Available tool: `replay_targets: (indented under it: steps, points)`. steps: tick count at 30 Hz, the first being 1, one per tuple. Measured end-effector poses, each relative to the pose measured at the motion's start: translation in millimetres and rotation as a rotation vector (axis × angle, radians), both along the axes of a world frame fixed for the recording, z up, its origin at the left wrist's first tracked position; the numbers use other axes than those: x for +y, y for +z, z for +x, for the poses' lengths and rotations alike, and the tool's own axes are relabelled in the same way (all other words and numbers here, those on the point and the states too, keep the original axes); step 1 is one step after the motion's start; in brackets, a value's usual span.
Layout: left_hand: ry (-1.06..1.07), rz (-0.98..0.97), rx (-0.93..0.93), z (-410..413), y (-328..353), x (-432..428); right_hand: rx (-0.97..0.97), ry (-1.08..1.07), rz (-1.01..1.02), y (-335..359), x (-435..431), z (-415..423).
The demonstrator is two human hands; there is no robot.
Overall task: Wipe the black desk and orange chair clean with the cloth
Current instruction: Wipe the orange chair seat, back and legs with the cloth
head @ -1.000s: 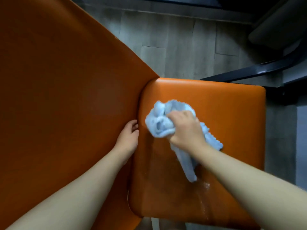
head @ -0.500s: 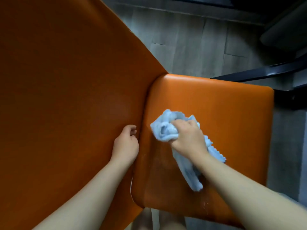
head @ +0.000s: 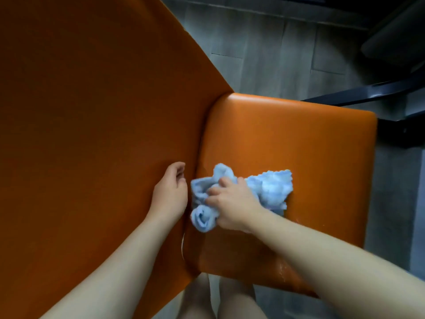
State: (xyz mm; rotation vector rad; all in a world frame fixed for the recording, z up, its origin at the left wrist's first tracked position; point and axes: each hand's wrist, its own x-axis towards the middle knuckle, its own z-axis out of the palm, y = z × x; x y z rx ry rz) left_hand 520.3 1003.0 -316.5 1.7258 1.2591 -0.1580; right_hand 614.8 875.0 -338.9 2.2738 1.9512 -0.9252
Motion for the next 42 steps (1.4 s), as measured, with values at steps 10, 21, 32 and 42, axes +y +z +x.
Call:
replay_targets:
  steps: [10,21,32,42]
  points:
    - [-0.145,-0.011,0.075,-1,4,0,-0.131,-0.219,0.031,-2,-5,-16]
    - [-0.378,0.042,0.18,11,-15,-9,-0.185,-0.588,-0.007,4,-20,81]
    - [-0.767,0.269,0.23,44,-20,-17,-0.147,-0.814,0.32,9,-56,104]
    - [-0.814,0.242,0.282,55,-30,-14,-0.058,-0.573,0.141,-4,-85,42]
